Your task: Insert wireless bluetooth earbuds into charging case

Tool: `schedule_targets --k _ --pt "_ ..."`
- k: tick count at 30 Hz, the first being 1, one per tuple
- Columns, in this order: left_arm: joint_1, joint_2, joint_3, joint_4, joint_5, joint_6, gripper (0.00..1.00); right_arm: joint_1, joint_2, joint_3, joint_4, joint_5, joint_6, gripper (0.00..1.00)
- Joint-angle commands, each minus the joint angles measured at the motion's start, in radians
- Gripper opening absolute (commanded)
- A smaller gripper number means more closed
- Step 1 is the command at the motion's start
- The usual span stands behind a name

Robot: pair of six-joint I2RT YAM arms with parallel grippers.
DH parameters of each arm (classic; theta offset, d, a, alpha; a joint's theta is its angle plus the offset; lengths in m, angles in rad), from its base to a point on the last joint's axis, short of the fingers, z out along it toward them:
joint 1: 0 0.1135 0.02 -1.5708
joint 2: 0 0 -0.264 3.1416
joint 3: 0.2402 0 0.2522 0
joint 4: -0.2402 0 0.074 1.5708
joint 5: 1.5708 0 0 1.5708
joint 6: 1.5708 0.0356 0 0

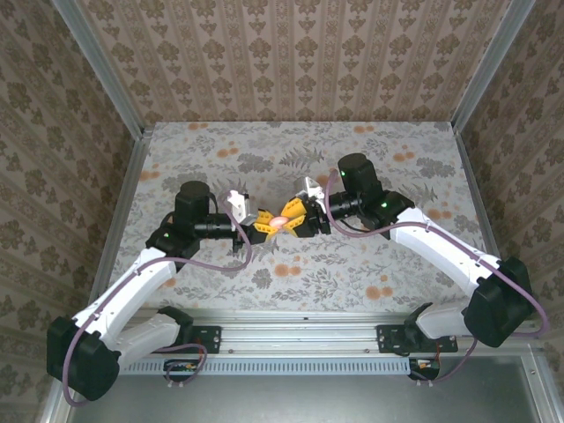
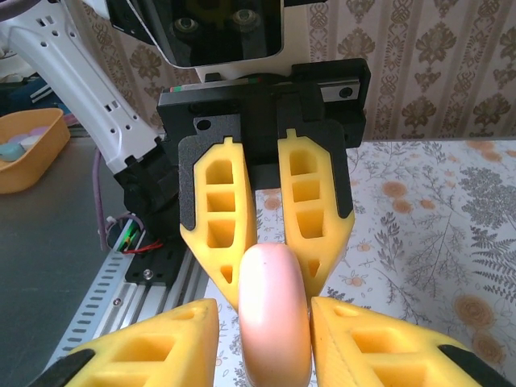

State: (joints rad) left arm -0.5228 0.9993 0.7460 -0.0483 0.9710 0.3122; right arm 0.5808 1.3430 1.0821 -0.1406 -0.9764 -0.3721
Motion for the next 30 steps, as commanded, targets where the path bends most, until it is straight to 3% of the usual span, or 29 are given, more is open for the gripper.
schedule_targets --k 1,11,16,19,23,26,30 --pt "-0.002 -0.005 0.041 -0.017 0.005 0.027 0.18 0.008 0.012 0.036 -0.03 -0.009 -0.026 0.34" --pt "-0.005 -0.005 0.047 -0.015 0.009 0.025 0.18 0.01 0.022 0.047 -0.034 -0.013 -0.032 0.33" --pt "-0.006 -0.004 0.046 -0.018 0.009 0.025 0.18 0.01 0.031 0.061 -0.041 -0.031 -0.032 0.15" --pt "-0.008 -0.004 0.043 -0.009 0.003 0.02 0.27 0.01 0.032 0.062 -0.041 -0.034 -0.034 0.12" --pt "-0.009 -0.002 0.036 0.01 -0.004 0.009 0.49 0.01 0.028 0.064 -0.035 -0.04 -0.034 0.11" --pt "-0.011 0.001 0.033 0.011 -0.006 0.007 0.5 0.011 0.025 0.066 -0.036 -0.04 -0.036 0.11" --pt "-0.013 0.001 0.032 0.011 -0.005 0.004 0.44 0.01 0.021 0.064 -0.031 -0.046 -0.036 0.11"
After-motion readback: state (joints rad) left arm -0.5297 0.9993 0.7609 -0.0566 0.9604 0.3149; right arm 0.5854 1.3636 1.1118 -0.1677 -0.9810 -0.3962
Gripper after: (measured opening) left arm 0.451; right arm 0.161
